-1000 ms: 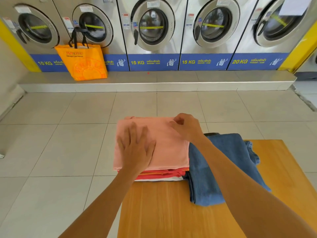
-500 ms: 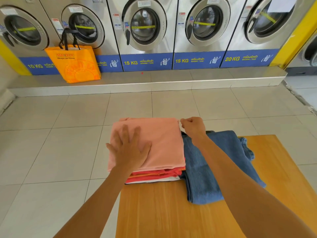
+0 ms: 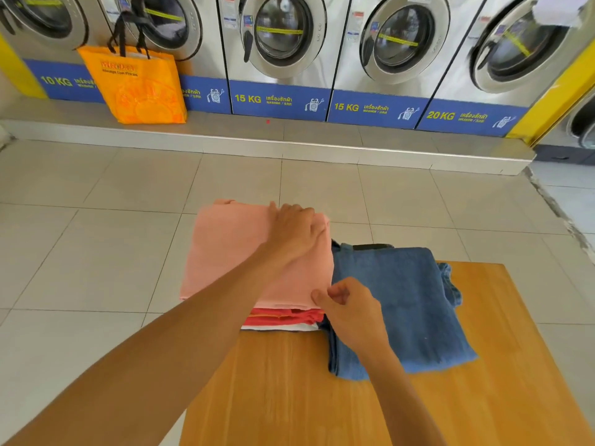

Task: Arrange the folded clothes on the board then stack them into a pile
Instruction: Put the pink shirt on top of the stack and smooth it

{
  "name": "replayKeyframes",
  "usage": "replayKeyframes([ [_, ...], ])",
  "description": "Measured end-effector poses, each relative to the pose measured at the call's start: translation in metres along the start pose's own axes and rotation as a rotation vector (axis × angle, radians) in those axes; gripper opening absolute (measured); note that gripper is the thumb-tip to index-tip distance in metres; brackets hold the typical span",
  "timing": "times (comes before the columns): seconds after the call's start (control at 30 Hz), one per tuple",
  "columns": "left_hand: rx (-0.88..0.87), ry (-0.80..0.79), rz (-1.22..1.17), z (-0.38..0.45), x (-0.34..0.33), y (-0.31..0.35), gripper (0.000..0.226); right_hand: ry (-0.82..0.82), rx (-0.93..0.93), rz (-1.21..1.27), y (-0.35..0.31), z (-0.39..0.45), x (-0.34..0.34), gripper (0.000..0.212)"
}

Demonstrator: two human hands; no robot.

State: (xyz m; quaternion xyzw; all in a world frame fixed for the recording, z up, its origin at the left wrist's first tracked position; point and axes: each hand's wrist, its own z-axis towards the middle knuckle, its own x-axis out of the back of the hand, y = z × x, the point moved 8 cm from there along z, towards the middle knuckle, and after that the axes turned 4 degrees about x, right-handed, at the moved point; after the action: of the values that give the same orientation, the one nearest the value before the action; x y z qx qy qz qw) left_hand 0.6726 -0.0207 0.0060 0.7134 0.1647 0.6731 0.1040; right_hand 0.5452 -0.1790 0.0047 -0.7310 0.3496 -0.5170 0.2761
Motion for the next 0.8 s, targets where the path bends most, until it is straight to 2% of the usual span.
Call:
replayKeyframes([
  [0.2, -0.032, -0.001, -0.145, 0.029, 0.007, 0.006, 0.008, -0.002, 0.022, -0.037, 0.012, -0.003, -0.008, 0.025],
  [0.37, 0.036, 0.073, -0.252, 0.029, 0.014, -0.01, 0.015, 0.007, -0.019, -0.116, 0.019, -0.007, -0.001, 0.018],
  [0.43, -0.03, 0.083, -0.258, 0.025, 0.018, -0.016, 0.011, 0.09, 0.029, -0.262, 0.006, -0.01, 0.01, 0.006],
  [0.5, -0.066, 0.168, -0.195, 0.018, 0.031, -0.03, 0.018, 0.253, 0.159, -0.334, -0.021, -0.011, 0.018, 0.015],
  [0.57, -0.023, 0.272, -0.115, 0.003, 0.045, -0.056, 0.025, 0.362, 0.329, -0.316, -0.053, -0.01, 0.006, 0.027],
  [0.6, 0.001, 0.3, -0.067, -0.006, 0.049, -0.069, 0.028, 0.35, 0.431, -0.339, -0.069, -0.007, -0.012, 0.033],
  [0.67, 0.002, 0.268, 0.063, -0.026, 0.046, -0.092, 0.032, 0.202, 0.614, -0.425, -0.092, 0.0, -0.066, 0.045],
  [0.73, 0.029, 0.222, 0.132, -0.039, 0.039, -0.113, 0.04, 0.023, 0.665, -0.495, -0.088, 0.011, -0.108, 0.056],
  [0.8, 0.189, 0.174, 0.081, -0.041, 0.04, -0.146, 0.048, -0.003, 0.638, -0.586, -0.071, 0.026, -0.113, 0.064],
])
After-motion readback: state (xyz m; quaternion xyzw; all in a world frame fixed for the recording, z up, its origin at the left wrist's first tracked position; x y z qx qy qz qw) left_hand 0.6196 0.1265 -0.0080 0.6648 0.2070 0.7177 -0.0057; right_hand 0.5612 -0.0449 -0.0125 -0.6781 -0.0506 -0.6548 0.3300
